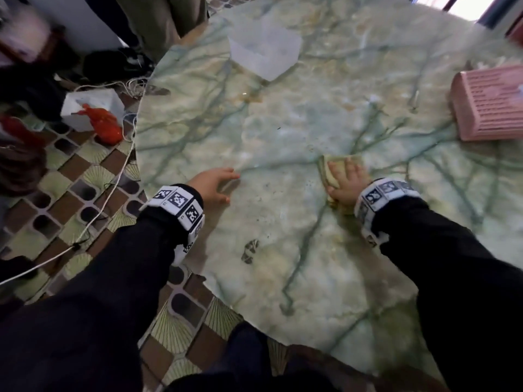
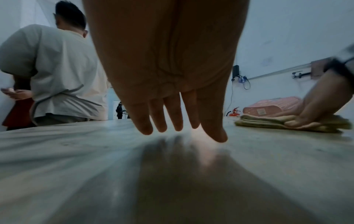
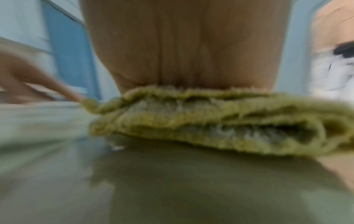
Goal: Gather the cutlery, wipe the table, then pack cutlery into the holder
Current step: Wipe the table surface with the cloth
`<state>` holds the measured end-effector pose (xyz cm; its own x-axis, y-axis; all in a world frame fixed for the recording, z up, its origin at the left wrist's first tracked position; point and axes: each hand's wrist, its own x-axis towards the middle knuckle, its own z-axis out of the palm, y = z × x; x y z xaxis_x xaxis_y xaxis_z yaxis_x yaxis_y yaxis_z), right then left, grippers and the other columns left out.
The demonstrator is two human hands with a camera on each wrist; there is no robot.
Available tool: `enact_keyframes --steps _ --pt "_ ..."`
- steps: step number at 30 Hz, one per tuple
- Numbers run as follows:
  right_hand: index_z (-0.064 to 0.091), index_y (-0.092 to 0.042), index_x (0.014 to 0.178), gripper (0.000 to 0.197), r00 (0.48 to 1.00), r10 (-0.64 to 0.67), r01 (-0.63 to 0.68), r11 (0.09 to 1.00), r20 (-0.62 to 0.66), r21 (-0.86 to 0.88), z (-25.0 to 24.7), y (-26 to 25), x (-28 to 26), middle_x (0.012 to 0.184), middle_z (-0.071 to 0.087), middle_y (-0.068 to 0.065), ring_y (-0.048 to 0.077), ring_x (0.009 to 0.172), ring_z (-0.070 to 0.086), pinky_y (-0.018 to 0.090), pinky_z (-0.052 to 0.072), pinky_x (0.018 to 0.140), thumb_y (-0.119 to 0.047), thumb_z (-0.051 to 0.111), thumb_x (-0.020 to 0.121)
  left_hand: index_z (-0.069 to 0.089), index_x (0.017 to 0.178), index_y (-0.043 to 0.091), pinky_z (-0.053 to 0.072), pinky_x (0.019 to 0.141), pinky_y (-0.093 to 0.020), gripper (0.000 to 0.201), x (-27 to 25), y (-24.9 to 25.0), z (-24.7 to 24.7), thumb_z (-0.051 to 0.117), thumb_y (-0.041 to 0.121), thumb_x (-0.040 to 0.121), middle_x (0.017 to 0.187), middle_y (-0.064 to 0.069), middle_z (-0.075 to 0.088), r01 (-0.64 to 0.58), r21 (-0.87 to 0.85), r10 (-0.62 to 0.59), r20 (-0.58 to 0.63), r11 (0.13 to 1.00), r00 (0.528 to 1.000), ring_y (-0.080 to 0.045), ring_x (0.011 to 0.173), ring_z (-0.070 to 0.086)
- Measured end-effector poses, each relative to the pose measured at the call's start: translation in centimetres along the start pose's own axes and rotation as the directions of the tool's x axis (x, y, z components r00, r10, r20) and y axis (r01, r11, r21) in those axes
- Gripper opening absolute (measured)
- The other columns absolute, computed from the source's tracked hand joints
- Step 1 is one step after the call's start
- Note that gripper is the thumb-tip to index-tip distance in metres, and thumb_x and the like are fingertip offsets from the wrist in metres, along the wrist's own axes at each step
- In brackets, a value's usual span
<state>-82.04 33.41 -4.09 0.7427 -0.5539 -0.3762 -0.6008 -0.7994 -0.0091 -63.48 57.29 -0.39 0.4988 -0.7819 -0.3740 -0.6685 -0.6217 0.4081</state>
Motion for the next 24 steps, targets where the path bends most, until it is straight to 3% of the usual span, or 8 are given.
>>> enact_keyframes --steps 3,7,11,14,16,18,23,24 --pt "0.039 -0.038 0.139 0.066 0.937 -0.346 0.343 0.936 -0.037 -0.078 1.4 -10.4 -7.1 0.152 0.03 0.008 0.026 0.135 0.038 0.049 0.041 0.1 -0.053 0.028 0.075 0.032 0.143 0.011 0.019 0.109 -0.019 0.073 0.0 -0.8 0.1 0.068 0.007 0.08 0.154 -0.007 0.023 -0.028 0.026 0.026 0.065 0.999 0.998 -0.019 0.141 0.025" --pt "-0.023 -0.041 0.141 0.073 0.755 -0.626 0.652 0.748 0.194 -0.124 3.6 -9.4 -15.0 0.154 -0.01 -0.005 0.019 0.145 0.011 0.051 0.024 0.111 -0.053 0.023 0.085 0.03 0.144 0.011 0.016 0.112 -0.023 0.072 -0.1 -1.3 0.4 0.067 0.011 0.082 0.155 -0.006 0.02 -0.073 0.062 0.07 0.053 0.995 0.996 -0.019 0.142 0.023" --pt "-0.019 -0.033 0.141 0.072 0.909 -0.208 0.255 0.963 0.362 -0.084 1.7 -1.7 -11.0 0.153 -0.027 -0.002 0.021 0.144 -0.015 0.045 0.007 0.117 -0.039 0.038 0.097 0.029 0.145 0.014 0.015 0.113 -0.024 0.071 0.0 -1.6 0.5 0.065 0.014 0.084 0.155 -0.004 0.019 -0.09 0.093 0.085 0.052 0.992 0.995 -0.019 0.143 0.02" --pt "-0.004 -0.026 0.148 0.071 0.984 0.086 -0.071 0.992 0.155 -0.101 -0.1 -2.8 -6.5 0.158 -0.006 0.009 0.03 0.146 0.0 0.044 0.01 0.117 -0.059 0.015 0.089 0.028 0.145 0.013 0.014 0.115 -0.027 0.071 0.0 -1.7 0.5 0.066 0.015 0.084 0.155 -0.005 0.019 -0.1 0.096 0.094 0.059 0.99 0.994 -0.02 0.143 0.02" --pt "0.017 -0.009 0.148 0.089 0.989 -0.132 0.143 0.962 0.064 -0.233 0.6 -6.5 -4.8 0.148 0.031 0.023 0.041 0.135 0.032 0.049 0.028 0.111 -0.062 0.0 0.079 0.029 0.145 0.013 0.014 0.114 -0.026 0.071 -0.1 -1.7 0.5 0.066 0.015 0.084 0.155 -0.005 0.019 -0.095 0.089 0.09 0.058 0.992 0.994 -0.02 0.143 0.02" --pt "0.042 -0.014 0.137 0.065 0.921 -0.387 0.384 0.89 0.037 -0.246 1.8 -11.4 -7.0 0.129 0.057 0.017 0.039 0.116 0.056 0.051 0.05 0.089 -0.043 0.026 0.08 0.029 0.144 0.012 0.015 0.112 -0.022 0.072 -0.1 -1.8 0.5 0.067 0.014 0.083 0.155 -0.006 0.02 -0.103 0.079 0.099 0.059 0.992 0.993 -0.019 0.143 0.021" --pt "0.005 -0.038 0.147 0.068 0.692 -0.657 0.699 0.713 0.299 -0.052 4.9 -12.5 -16.2 0.157 -0.01 -0.002 0.021 0.146 -0.003 0.05 0.007 0.114 -0.055 0.02 0.083 0.03 0.144 0.012 0.015 0.112 -0.021 0.072 0.0 -2.0 0.4 0.067 0.014 0.082 0.155 -0.006 0.019 -0.118 0.074 0.113 0.059 0.99 0.992 -0.018 0.142 0.022" --pt "0.001 -0.036 0.147 0.076 0.728 -0.609 0.656 0.752 0.314 -0.062 4.3 -10.3 -15.5 0.156 -0.017 -0.002 0.019 0.145 -0.01 0.046 0.003 0.114 -0.061 0.013 0.077 0.03 0.144 0.013 0.015 0.113 -0.023 0.072 0.0 -2.0 0.4 0.068 0.014 0.082 0.155 -0.005 0.02 -0.117 0.074 0.113 0.056 0.99 0.992 -0.018 0.142 0.022"
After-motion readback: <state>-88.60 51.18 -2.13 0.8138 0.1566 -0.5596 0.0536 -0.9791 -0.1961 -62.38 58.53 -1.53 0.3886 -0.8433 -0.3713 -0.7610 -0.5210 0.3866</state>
